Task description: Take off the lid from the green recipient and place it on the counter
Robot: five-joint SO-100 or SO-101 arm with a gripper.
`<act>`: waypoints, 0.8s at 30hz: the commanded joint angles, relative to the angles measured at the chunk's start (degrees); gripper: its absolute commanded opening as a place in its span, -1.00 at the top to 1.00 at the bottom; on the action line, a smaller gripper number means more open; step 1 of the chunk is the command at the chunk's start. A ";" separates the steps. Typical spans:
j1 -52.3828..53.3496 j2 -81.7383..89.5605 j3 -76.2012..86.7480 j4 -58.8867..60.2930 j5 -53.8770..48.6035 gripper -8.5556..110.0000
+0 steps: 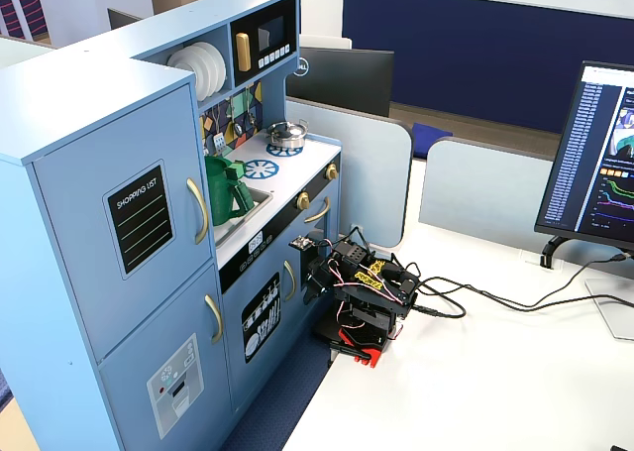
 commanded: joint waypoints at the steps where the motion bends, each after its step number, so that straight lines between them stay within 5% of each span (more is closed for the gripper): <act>1: 1.58 -0.35 -0.18 10.55 -0.53 0.86; 14: 1.67 -0.44 -0.18 9.49 -2.64 0.86; 24: 5.10 -10.20 -25.40 -25.49 -2.99 0.86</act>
